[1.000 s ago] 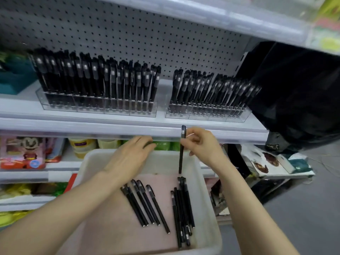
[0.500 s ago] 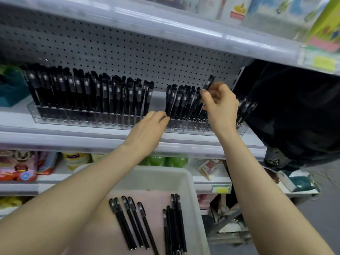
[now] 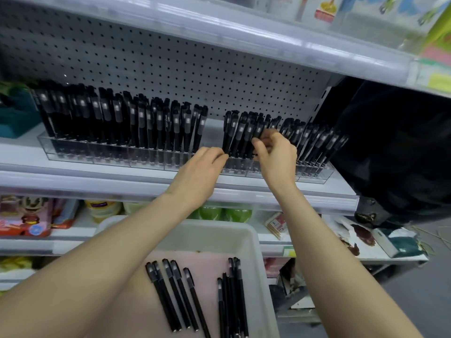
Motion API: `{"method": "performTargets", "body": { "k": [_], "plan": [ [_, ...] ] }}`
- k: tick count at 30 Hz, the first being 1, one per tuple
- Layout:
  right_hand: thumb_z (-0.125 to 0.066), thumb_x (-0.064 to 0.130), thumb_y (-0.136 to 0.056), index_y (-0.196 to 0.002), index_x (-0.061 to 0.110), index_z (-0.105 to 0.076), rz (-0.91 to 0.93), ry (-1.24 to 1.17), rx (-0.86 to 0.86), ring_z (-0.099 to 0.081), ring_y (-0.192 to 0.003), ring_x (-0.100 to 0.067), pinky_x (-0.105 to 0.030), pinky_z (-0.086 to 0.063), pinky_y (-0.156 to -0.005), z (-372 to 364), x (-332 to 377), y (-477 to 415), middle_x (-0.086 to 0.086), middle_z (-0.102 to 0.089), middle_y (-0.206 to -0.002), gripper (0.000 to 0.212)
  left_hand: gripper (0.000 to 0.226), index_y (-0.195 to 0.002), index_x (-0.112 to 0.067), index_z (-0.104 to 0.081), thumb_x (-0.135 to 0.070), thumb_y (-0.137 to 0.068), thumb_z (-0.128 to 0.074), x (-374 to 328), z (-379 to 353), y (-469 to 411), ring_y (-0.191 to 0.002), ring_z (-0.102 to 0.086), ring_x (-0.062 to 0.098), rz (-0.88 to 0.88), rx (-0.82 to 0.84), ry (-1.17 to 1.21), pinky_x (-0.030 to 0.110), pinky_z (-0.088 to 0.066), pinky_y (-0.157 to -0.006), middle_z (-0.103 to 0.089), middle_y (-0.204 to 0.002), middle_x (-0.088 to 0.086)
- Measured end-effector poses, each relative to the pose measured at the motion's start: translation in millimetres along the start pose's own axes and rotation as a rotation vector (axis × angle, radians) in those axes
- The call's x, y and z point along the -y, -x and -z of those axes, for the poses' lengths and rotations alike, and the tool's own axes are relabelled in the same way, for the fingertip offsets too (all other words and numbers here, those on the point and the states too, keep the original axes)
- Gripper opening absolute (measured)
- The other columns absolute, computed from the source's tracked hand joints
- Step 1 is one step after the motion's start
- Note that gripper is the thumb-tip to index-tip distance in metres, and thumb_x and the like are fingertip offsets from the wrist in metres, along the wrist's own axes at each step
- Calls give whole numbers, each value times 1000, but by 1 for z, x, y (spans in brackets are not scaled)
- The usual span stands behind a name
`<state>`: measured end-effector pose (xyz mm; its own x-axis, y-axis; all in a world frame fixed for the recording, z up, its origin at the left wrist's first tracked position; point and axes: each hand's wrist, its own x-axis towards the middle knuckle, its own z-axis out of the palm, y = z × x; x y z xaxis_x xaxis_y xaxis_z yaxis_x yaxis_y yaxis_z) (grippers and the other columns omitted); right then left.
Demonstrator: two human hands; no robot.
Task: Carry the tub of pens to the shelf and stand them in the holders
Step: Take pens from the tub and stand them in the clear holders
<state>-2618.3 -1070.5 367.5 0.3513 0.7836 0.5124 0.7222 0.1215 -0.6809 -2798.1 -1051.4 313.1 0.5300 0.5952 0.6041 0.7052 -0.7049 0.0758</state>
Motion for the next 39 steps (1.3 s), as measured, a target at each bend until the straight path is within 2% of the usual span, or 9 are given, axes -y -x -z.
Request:
{"method": "performTargets", "body": {
  "k": [4,7,10,13,17,22,27,31,39],
  "plan": [
    [-63,29,-93,-106,13,-66,-40,-9,-14,-68,-80,-17,-43,-57,-79,-1,4,5,5,-69,-85,21,73,-137,-1,-49,15,-69,-71,0,4,9,-115,-46,26,-14,38,-26,37,-56,-80,-50,-133,11],
    [-64,25,-93,-111,13,-65,-56,-22,-53,-64,-80,-8,-30,-56,-79,3,7,17,11,-64,-82,22,74,-140,-6,-47,14,-72,-69,2,12,29,-121,-45,26,-27,53,-21,37,-54,-86,-47,-139,9],
    [-65,24,-92,-105,17,-65,-77,-50,-101,-60,-76,0,-13,-48,-70,5,8,42,16,-62,-81,15,58,-133,-6,-55,9,-78,-68,11,22,60,-116,-51,27,-41,64,18,41,-56,-81,-56,-129,10],
    [-66,24,-91,-91,20,-66,-83,-41,-46,-59,-73,-1,-20,-48,-70,-7,5,81,15,-64,-77,4,41,-126,-6,-62,-2,-85,-67,24,25,100,-107,-58,29,-57,87,31,42,-56,-80,-62,-121,11],
    [-68,22,-89,-83,21,-66,-6,50,230,-58,-65,1,-11,-41,-61,-36,-1,142,14,-63,-70,7,46,-133,-14,-59,-11,-87,-66,40,18,148,-116,-56,26,13,155,-21,40,-52,-91,-59,-130,8],
    [-69,22,-86,-86,24,-66,130,264,678,-62,-73,-16,-32,-51,-72,-74,-12,197,9,-64,-77,3,64,-147,-16,-39,-13,-89,-65,49,1,168,-126,-46,28,141,256,-63,41,-41,-102,-47,-141,9],
    [-66,33,-89,-110,23,-66,358,310,961,-60,-90,-27,-38,-50,-80,-92,-6,228,-3,-60,-101,23,66,-146,-14,-41,-8,-86,-66,49,-4,168,-121,-46,28,152,239,-34,38,-36,-104,-52,-134,9],
    [-65,41,-87,-106,20,-63,320,404,955,-60,-92,-32,-41,-51,-79,-98,-4,230,-5,-58,-103,28,68,-143,-11,-45,-2,-80,-70,50,-7,170,-116,-48,29,146,213,-5,38,-36,-103,-55,-128,10],
    [-61,22,-87,-90,15,-69,67,583,823,-61,-92,-31,-30,-43,-71,-74,-25,211,-6,-62,-105,11,68,-136,-7,-52,1,-72,-75,50,-8,168,-106,-54,32,116,180,-24,40,-42,-96,-60,-118,12]
  ]
}}
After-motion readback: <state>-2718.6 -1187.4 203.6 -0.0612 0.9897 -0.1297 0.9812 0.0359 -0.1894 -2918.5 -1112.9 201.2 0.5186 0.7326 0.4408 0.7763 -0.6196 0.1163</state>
